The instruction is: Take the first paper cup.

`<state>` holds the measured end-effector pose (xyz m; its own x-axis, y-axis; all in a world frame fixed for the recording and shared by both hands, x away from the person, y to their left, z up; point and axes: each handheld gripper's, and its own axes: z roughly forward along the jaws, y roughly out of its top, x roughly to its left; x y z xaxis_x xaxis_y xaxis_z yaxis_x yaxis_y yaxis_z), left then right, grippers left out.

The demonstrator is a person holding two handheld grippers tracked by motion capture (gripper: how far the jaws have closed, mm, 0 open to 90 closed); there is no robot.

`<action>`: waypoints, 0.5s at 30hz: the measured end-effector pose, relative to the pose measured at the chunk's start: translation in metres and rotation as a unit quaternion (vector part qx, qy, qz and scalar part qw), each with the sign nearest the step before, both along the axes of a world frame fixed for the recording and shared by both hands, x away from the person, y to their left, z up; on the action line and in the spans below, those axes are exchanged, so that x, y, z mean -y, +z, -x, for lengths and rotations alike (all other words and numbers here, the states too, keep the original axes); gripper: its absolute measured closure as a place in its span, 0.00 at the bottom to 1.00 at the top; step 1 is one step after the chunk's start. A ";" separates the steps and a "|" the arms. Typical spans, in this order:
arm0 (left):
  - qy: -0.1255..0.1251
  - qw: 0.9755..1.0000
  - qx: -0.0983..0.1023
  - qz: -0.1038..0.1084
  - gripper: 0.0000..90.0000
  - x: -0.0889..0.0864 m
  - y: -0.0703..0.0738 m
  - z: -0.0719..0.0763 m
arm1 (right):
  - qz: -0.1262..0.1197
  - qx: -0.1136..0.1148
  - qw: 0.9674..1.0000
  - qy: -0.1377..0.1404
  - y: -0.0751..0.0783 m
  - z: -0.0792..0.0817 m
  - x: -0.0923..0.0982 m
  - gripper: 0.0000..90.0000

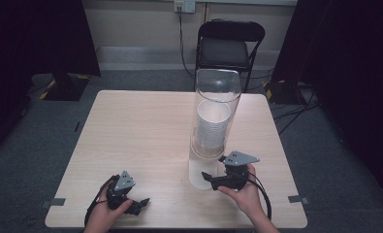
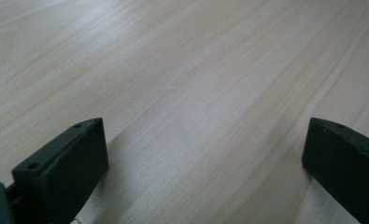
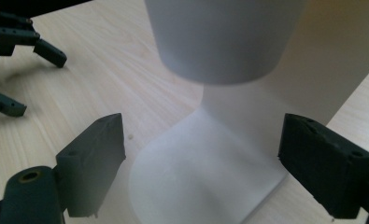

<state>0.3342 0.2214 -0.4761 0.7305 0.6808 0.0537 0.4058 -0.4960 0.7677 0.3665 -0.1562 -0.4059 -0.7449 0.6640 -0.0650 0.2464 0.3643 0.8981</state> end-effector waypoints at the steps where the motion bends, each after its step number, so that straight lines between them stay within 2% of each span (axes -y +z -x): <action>1: 0.000 1.000 0.000 0.000 0.00 0.000 0.000 0.000 | -0.011 0.006 1.000 0.001 0.003 -0.001 -0.001 0.16; 9: 0.000 1.000 0.000 0.000 0.00 0.000 0.000 0.000 | -0.012 0.019 1.000 0.001 0.010 -0.007 -0.006 0.18; 11: 0.000 1.000 0.000 0.000 0.00 0.000 0.000 0.000 | -0.022 0.029 0.999 0.004 0.013 -0.008 -0.008 0.21; 15: 0.000 1.000 0.000 0.000 0.00 0.000 0.000 0.000 | -0.031 0.032 0.999 -0.001 0.015 -0.010 -0.010 0.23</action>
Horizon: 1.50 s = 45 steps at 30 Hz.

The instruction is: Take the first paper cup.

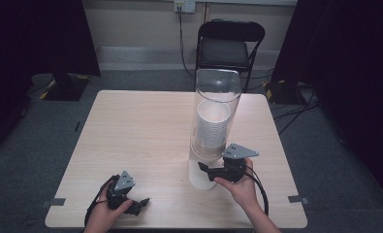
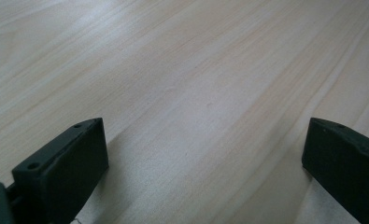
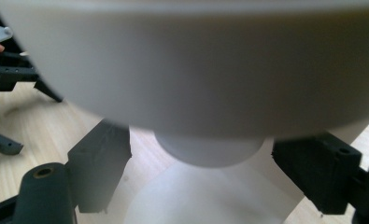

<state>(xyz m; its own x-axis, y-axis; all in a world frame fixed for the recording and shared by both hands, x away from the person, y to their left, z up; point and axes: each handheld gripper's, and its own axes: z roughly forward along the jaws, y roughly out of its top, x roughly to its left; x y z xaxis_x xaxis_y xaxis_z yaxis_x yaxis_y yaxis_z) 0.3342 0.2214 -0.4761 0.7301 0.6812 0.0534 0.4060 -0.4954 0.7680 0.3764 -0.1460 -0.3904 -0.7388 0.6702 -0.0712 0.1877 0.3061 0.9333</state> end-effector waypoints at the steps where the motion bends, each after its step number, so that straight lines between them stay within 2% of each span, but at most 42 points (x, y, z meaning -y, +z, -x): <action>1: 0.000 1.000 0.000 0.000 0.00 0.000 0.000 0.000 | -0.006 0.006 1.000 -0.001 0.000 0.000 0.000 0.25; 3: 0.000 1.000 0.000 -0.001 0.00 0.000 0.000 0.000 | -0.011 0.022 1.000 -0.002 0.002 0.000 -0.002 0.26; 6: -0.001 1.000 0.000 -0.002 0.00 0.000 0.000 0.000 | -0.013 0.030 0.999 -0.005 0.004 0.000 -0.004 0.28; 8: -0.002 1.000 0.000 -0.003 0.00 0.000 0.000 0.000 | -0.025 0.032 0.999 -0.003 0.007 0.000 -0.007 0.27; 13: -0.002 1.000 0.000 -0.003 0.00 0.000 0.000 0.000 | -0.027 0.044 0.999 -0.008 0.012 -0.003 -0.008 0.32; 15: -0.001 1.000 0.000 -0.002 0.00 0.000 0.000 0.000 | -0.025 0.040 0.999 -0.010 0.012 -0.003 -0.008 0.34; 17: -0.002 1.000 0.000 -0.003 0.00 0.000 0.000 0.000 | -0.025 0.052 0.998 -0.002 0.010 -0.005 -0.007 0.36; 24: -0.001 1.000 0.000 -0.002 0.00 0.000 0.000 0.000 | -0.039 0.057 0.998 0.004 0.003 -0.005 -0.005 0.37; 26: 0.001 1.000 0.000 0.000 0.00 0.000 0.000 0.000 | -0.041 0.050 0.998 0.008 -0.002 -0.006 -0.003 0.39; 28: 0.002 1.000 0.000 0.001 0.00 0.000 0.000 0.001 | -0.029 0.054 0.998 0.008 -0.003 -0.004 -0.003 0.39; 39: 0.004 1.000 0.000 0.000 0.00 0.000 0.000 0.001 | -0.027 0.066 0.997 0.011 -0.006 -0.004 -0.002 0.40; 40: 0.004 1.000 0.000 0.001 0.00 0.000 0.000 0.001 | 0.029 0.041 0.999 0.004 -0.018 -0.007 -0.004 0.42; 41: 0.004 1.000 0.000 0.000 0.00 0.000 0.000 0.001 | 0.066 0.017 0.998 0.000 -0.035 -0.008 -0.002 0.41; 42: 0.004 1.000 0.000 0.000 0.00 0.000 0.000 0.001 | 0.066 0.017 0.998 0.000 -0.035 -0.008 -0.002 0.41; 43: 0.004 1.000 -0.001 0.001 0.00 0.000 0.000 0.001 | 0.066 -0.012 0.998 0.007 -0.058 -0.005 0.004 0.41; 44: 0.004 1.000 -0.001 0.001 0.00 0.000 0.000 0.001 | 0.066 -0.012 0.998 0.007 -0.058 -0.005 0.004 0.41; 45: 0.004 1.000 -0.001 0.001 0.00 0.000 0.000 0.001 | 0.076 0.008 0.997 0.008 -0.042 -0.006 0.008 0.41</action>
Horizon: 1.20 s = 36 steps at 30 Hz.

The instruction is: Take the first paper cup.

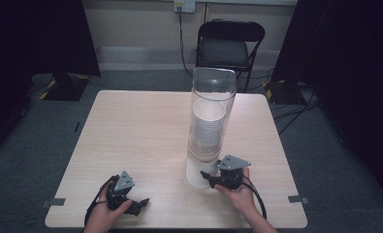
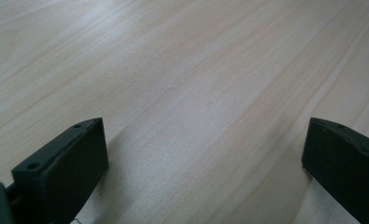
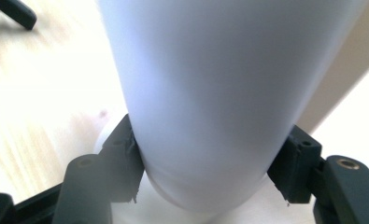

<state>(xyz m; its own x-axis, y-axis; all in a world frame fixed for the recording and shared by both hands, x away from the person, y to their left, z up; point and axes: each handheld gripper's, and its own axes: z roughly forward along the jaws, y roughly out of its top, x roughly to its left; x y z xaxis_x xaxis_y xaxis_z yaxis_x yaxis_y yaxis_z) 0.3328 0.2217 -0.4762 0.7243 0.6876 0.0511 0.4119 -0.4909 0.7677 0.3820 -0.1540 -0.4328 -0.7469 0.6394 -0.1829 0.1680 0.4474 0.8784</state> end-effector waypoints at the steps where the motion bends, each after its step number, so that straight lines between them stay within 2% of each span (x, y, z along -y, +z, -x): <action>1: -0.001 1.000 0.000 -0.003 0.00 0.000 0.000 0.000 | 0.006 -0.004 1.000 0.004 0.004 -0.002 0.001 0.41; 2: -0.001 1.000 0.000 -0.003 0.00 0.000 0.000 0.000 | 0.006 -0.004 1.000 0.004 0.004 -0.002 0.001 0.41; 3: -0.001 1.000 0.000 -0.002 0.00 0.000 0.000 0.000 | 0.006 -0.018 1.000 0.009 0.004 -0.004 0.001 0.41; 4: -0.001 1.000 0.000 -0.002 0.00 0.000 0.000 0.000 | 0.014 -0.026 0.999 0.018 -0.003 -0.003 0.004 0.41; 5: -0.001 1.000 0.000 -0.002 0.00 0.000 0.000 0.000 | 0.014 -0.026 0.999 0.018 -0.003 -0.003 0.004 0.41; 6: -0.001 1.000 0.000 -0.002 0.00 0.000 0.000 0.000 | 0.020 -0.041 0.999 0.020 -0.014 -0.002 0.008 0.40; 7: -0.001 1.000 0.000 -0.002 0.00 0.000 0.000 0.000 | 0.020 -0.045 0.999 0.021 -0.016 -0.002 0.009 0.40; 9: -0.001 1.000 0.000 -0.002 0.00 0.000 0.000 0.000 | 0.025 -0.046 0.998 0.025 -0.015 0.000 0.012 0.40; 11: -0.001 1.000 0.000 -0.002 0.00 0.000 0.000 0.000 | 0.013 -0.050 0.998 0.023 -0.013 0.002 0.016 0.40; 14: 0.000 1.000 0.000 0.000 0.00 0.000 0.000 0.000 | 0.021 -0.052 0.998 0.024 -0.016 0.004 0.020 0.40; 17: 0.000 1.000 0.000 -0.001 0.00 0.000 0.000 0.000 | 0.016 -0.054 0.998 0.024 -0.017 0.005 0.022 0.40; 20: 0.001 1.000 0.000 -0.001 0.00 0.000 0.000 0.001 | 0.021 -0.044 0.999 0.015 -0.015 0.003 0.025 0.39; 25: 0.001 1.000 0.000 -0.001 0.00 0.000 0.000 0.001 | 0.025 -0.051 0.998 -0.022 -0.018 -0.006 0.039 0.39; 27: 0.001 1.000 0.000 -0.001 0.00 0.000 0.000 0.001 | 0.035 -0.056 0.997 -0.039 -0.022 -0.011 0.045 0.39; 32: 0.001 1.000 0.000 -0.001 0.00 0.000 0.000 0.001 | 0.034 -0.060 0.996 -0.052 -0.025 -0.015 0.051 0.39; 36: 0.001 1.000 0.000 -0.001 0.00 0.000 0.000 0.001 | 0.042 -0.062 0.996 -0.057 -0.025 -0.016 0.052 0.38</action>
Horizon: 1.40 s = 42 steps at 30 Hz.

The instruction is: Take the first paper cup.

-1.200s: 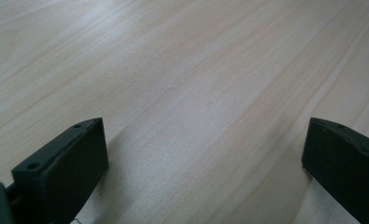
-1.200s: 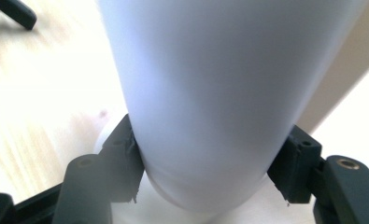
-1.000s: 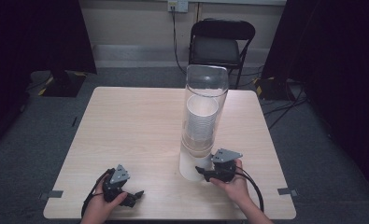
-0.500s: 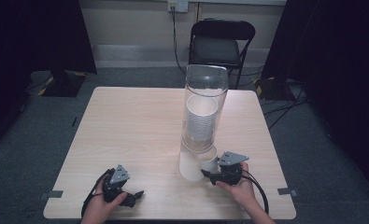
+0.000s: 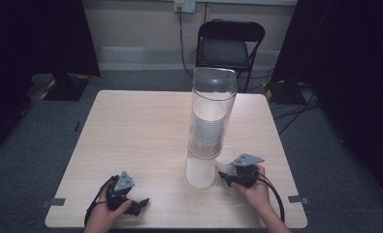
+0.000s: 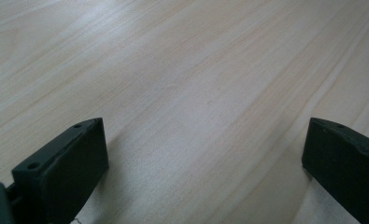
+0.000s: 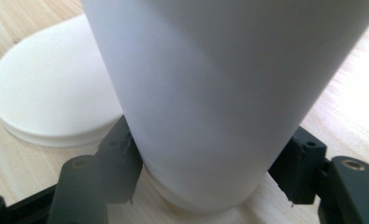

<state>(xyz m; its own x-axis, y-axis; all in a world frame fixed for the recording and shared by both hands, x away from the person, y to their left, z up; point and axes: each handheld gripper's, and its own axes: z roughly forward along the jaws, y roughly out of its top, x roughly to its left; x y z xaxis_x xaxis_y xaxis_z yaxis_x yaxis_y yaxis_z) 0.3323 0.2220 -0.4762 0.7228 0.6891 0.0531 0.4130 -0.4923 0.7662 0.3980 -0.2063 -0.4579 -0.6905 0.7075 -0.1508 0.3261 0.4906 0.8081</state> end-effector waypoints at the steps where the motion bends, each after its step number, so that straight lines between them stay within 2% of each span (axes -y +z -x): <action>1: 0.001 1.000 0.000 0.000 0.00 0.000 0.000 0.000 | 0.009 -0.002 1.000 -0.004 0.000 -0.001 0.001 0.38; 10: 0.001 1.000 0.000 0.001 0.00 0.000 0.000 0.000 | 0.003 -0.013 1.000 -0.015 -0.001 -0.002 0.003 0.37; 15: 0.001 1.000 0.000 0.001 0.00 0.000 0.000 0.000 | -0.002 -0.025 0.999 -0.033 -0.001 -0.003 0.007 0.30; 21: 0.001 1.000 0.000 0.001 0.00 0.000 0.000 0.000 | 0.002 -0.022 0.999 -0.035 -0.001 -0.001 0.010 0.26; 27: 0.001 1.000 0.000 0.001 0.00 0.000 0.000 0.000 | 0.003 -0.038 0.999 -0.026 0.000 0.003 0.016 0.25; 30: 0.001 1.000 0.000 0.001 0.00 0.000 0.000 0.000 | 0.002 -0.045 0.999 -0.015 0.001 0.004 0.020 0.26; 34: 0.001 1.000 0.000 -0.001 0.00 0.000 0.000 0.001 | 0.000 -0.048 0.999 -0.018 0.002 0.006 0.026 0.27; 36: 0.001 1.000 0.000 0.000 0.00 0.000 0.000 0.001 | -0.003 -0.050 0.999 -0.009 0.003 0.007 0.029 0.38; 42: 0.001 1.000 0.000 0.000 0.00 0.000 0.000 0.001 | -0.008 -0.047 0.999 -0.026 0.003 0.002 0.031 0.39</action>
<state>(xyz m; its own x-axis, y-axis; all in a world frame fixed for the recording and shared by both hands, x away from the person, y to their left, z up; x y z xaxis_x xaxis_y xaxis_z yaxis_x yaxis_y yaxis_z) 0.3315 0.2224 -0.4762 0.7207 0.6911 0.0542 0.4138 -0.4916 0.7662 0.3964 -0.2373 -0.4549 -0.6633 0.7445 -0.0760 0.4256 0.4589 0.7799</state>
